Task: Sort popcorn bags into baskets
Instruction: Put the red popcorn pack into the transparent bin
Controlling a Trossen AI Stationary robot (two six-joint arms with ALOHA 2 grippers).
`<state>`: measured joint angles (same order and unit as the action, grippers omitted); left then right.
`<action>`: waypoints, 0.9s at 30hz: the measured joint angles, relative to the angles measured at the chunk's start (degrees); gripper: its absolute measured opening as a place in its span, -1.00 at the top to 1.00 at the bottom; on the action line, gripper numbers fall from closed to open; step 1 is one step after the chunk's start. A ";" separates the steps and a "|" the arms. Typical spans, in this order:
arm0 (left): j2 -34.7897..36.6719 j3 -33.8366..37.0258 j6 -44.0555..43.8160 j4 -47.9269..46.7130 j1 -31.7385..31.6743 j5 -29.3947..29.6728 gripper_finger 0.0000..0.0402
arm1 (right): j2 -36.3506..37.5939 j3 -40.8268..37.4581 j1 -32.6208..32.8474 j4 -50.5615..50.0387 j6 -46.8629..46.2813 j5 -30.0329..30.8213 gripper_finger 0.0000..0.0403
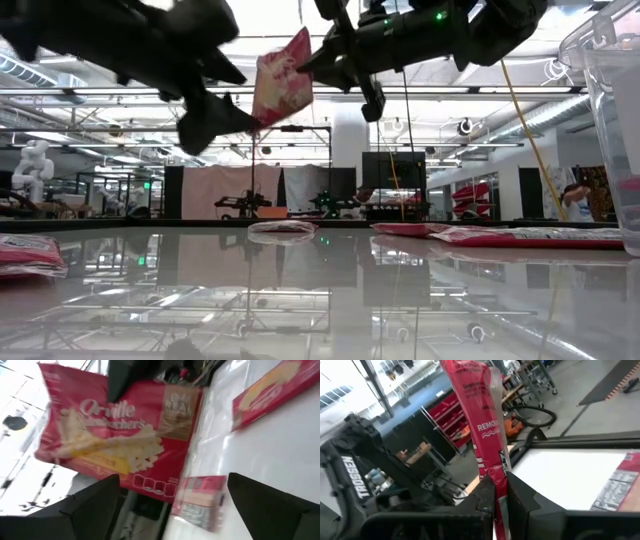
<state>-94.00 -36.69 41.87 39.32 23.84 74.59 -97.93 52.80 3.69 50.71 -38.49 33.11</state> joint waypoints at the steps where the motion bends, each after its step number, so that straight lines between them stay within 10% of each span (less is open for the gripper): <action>1: -0.68 0.00 2.04 1.64 -0.88 0.08 -0.83 | 0.00 0.00 0.10 0.39 0.18 0.00 0.92; 27: -2.47 0.00 19.04 17.83 -10.15 -4.96 -0.07 | 0.02 0.02 0.34 0.87 -8.89 0.72 0.92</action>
<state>-96.47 -36.69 60.90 57.15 13.69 69.63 -97.91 52.82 4.03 51.57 -47.38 33.83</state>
